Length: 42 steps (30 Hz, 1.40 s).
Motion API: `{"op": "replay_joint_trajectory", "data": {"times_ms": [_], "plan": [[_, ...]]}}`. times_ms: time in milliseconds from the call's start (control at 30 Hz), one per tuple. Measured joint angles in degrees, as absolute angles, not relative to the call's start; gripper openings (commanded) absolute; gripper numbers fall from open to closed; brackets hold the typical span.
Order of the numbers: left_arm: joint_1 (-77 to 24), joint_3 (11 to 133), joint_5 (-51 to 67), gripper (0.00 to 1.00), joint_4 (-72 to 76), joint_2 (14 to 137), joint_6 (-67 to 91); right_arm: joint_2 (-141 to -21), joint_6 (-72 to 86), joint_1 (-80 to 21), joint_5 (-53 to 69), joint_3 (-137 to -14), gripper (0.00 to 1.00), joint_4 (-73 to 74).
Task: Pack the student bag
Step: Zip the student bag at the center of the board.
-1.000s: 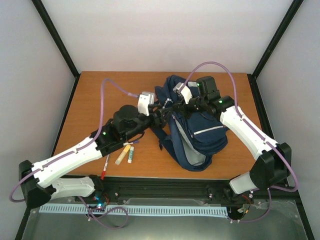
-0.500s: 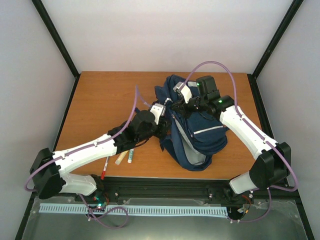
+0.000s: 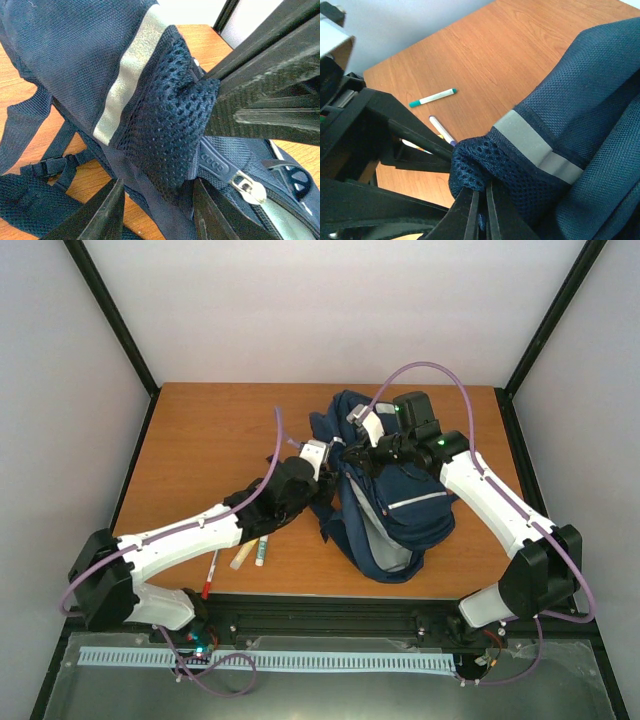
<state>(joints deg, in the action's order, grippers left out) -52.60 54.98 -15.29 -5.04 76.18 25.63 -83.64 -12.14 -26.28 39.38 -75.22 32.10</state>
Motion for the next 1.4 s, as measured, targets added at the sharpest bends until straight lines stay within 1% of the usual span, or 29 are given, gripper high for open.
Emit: {"op": "replay_joint_trajectory", "data": {"times_ms": [67,200,233,300,333,367,467,500,567,633,733,800,900,967,1000,1067,1133,1233,1333,1400], "plan": [[-52.5,55.1,-15.3,0.39,-4.3,77.3,25.6,-83.6,-12.2,-26.3,39.5,-75.2,0.03,32.4],[-52.5,55.3,-15.9,0.32,-3.4,78.1,25.6,-83.6,-12.2,-26.2,39.6,-75.2,0.03,32.6],[-52.5,55.3,-16.5,0.33,-3.2,78.3,25.6,-83.6,-12.2,-26.2,39.6,-75.2,0.03,32.6],[-52.5,55.3,-18.2,0.49,-2.8,78.5,25.6,-83.6,-12.1,-26.2,39.8,-75.2,0.03,32.6],[-52.5,55.3,-19.2,0.55,-2.7,78.6,25.5,-83.6,-12.1,-26.2,39.9,-75.2,0.03,32.5],[-52.5,55.3,-20.8,0.57,-2.4,78.7,25.5,-83.6,-12.2,-26.1,40.0,-75.2,0.03,32.5],[-52.4,55.3,-24.6,0.58,-1.4,79.3,24.3,-83.6,-12.2,-25.9,40.4,-75.2,0.03,32.5],[-52.4,55.3,-25.1,0.57,-0.8,79.8,23.8,-83.6,-12.4,-25.9,40.4,-75.2,0.03,32.5],[-52.1,55.7,-25.7,0.50,0.3,81.2,22.7,-83.6,-12.6,-25.9,40.4,-75.2,0.03,32.6],[-51.9,56.5,-25.7,0.37,1.8,83.0,21.3,-83.6,-12.8,-25.7,40.3,-75.2,0.03,32.8],[-51.9,56.9,-25.3,0.12,4.4,84.7,19.6,-83.6,-13.1,-25.5,40.2,-75.2,0.03,32.9],[-51.9,56.9,-24.4,0.02,6.0,85.1,18.5,-83.6,-13.5,-25.5,39.9,-75.2,0.03,32.8],[-51.9,56.9,-22.6,0.01,7.1,85.0,17.3,-83.6,-14.3,-25.4,39.9,-75.2,0.04,32.9],[-51.5,56.4,-20.5,0.01,7.3,84.3,16.2,-83.6,-14.6,-25.1,39.9,-75.3,0.22,33.3],[-51.1,55.9,-19.1,0.01,7.3,83.5,15.7,-83.6,-14.9,-24.9,40.0,-75.3,0.30,33.6],[-50.2,55.4,-16.7,0.01,6.5,81.9,15.0,-83.3,-13.3,-24.4,39.5,-75.3,0.38,34.3],[-49.5,55.0,-14.1,0.01,5.7,80.6,14.8,-82.4,-12.4,-23.4,38.5,-75.3,0.43,33.8],[-48.9,55.0,-10.8,0.01,4.6,79.6,15.0,-80.8,-11.8,-21.2,38.4,-75.5,0.43,34.0],[-48.8,55.0,-7.9,0.01,4.0,79.5,15.6,-77.9,-14.0,-20.2,40.6,-75.5,0.35,35.3],[-48.7,55.0,-5.8,0.01,3.7,79.5,16.3,-75.0,-16.7,-20.3,42.9,-75.5,0.35,36.3]]}}
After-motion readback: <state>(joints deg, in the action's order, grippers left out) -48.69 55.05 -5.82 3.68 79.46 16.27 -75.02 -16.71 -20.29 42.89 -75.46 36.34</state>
